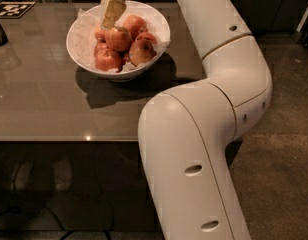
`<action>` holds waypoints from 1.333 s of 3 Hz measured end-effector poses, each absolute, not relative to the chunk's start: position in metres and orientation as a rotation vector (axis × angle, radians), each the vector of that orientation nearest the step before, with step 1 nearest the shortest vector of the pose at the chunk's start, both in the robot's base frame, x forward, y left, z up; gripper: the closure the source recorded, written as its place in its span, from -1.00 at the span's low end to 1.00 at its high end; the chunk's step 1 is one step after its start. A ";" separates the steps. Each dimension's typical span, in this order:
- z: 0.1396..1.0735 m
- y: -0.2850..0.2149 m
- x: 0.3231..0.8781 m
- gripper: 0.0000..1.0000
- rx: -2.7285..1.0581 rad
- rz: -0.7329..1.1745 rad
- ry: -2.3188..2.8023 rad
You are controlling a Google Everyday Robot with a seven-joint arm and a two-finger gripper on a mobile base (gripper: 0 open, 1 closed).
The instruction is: Pick apple from white bowl
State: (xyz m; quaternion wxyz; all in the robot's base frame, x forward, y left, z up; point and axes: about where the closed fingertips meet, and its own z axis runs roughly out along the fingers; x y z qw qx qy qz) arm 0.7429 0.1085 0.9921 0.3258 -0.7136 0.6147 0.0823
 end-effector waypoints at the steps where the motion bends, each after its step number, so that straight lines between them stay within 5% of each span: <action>1: 0.992 0.109 0.743 -1.00 -1.870 0.216 1.611; 4: 0.952 0.084 0.743 -1.00 -1.853 0.224 1.793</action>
Offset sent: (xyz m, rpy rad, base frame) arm 0.0000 0.0000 0.0000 0.0000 0.0000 0.0000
